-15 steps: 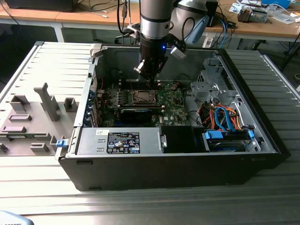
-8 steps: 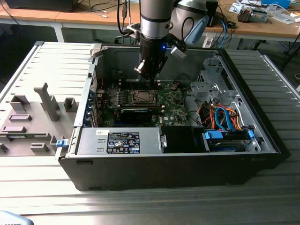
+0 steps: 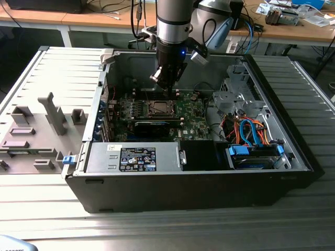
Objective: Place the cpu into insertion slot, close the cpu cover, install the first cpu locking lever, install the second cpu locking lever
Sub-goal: 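Install the first cpu locking lever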
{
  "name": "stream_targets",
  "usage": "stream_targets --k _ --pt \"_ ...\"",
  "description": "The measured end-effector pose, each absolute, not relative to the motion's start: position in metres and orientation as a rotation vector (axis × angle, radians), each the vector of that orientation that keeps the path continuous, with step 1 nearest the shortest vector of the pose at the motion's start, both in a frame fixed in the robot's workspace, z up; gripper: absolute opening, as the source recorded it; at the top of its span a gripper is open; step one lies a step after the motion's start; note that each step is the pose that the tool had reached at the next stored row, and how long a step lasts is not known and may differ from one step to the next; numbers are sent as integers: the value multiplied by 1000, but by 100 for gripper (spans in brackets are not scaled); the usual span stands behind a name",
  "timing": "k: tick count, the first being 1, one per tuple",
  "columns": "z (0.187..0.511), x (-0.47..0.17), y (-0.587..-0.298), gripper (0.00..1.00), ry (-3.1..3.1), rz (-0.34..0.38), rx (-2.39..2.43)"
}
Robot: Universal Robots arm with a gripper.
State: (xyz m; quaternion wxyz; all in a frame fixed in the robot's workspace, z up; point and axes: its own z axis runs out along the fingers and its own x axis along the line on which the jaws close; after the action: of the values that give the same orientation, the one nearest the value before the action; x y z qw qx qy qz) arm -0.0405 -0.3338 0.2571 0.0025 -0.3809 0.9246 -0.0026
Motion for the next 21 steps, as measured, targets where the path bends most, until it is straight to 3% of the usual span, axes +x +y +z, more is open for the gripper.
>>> stream_targets --k 21 --pt "257 -40 -334 11 2863 -8 -1281"
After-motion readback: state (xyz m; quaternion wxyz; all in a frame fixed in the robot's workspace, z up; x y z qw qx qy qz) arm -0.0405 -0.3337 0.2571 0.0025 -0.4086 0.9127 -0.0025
